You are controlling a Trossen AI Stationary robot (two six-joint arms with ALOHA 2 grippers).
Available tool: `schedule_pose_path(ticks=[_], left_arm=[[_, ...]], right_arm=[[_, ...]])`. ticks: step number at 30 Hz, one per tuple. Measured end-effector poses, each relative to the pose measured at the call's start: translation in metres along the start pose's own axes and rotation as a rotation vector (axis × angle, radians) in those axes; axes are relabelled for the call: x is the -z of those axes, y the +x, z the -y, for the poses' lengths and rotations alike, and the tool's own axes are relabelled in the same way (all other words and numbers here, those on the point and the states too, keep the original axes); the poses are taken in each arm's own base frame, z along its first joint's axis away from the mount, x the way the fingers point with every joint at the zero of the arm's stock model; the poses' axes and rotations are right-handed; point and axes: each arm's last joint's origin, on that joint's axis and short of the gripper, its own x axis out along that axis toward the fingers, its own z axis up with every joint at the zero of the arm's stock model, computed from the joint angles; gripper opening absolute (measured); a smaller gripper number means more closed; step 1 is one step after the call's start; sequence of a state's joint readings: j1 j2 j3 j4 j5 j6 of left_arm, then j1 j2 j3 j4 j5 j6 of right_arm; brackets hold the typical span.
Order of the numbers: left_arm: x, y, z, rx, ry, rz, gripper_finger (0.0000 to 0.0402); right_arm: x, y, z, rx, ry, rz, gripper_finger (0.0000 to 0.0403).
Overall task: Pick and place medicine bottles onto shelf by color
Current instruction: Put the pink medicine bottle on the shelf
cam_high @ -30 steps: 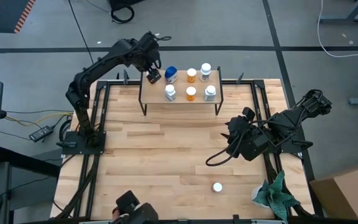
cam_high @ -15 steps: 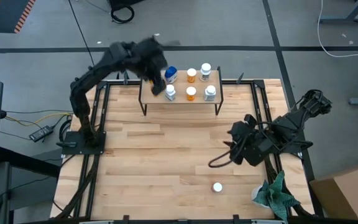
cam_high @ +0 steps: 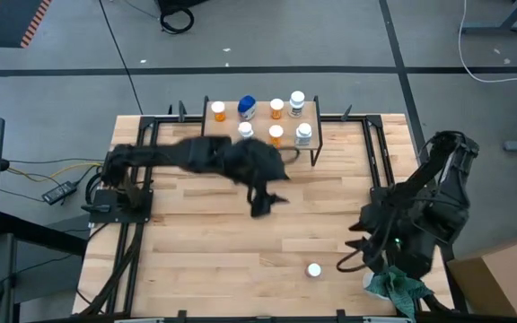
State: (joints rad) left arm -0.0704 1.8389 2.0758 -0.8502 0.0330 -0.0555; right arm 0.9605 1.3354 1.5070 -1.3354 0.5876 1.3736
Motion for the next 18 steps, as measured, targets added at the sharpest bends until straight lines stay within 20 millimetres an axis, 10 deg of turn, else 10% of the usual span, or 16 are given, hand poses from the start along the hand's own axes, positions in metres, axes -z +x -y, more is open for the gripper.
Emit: schedule_pose_path(ticks=[10, 18], left_arm=[[0.044, 0.067, 0.057, 0.103, -0.104, 0.133, 0.0298], [0.06, 0.069, 0.094, 0.121, -0.117, 0.114, 0.0298]], right_arm=[[0.016, -0.008, -0.012, -0.099, 0.196, -0.04, 0.0214], [0.035, 0.033, -0.059, -0.185, -0.081, -0.15, 0.0214]])
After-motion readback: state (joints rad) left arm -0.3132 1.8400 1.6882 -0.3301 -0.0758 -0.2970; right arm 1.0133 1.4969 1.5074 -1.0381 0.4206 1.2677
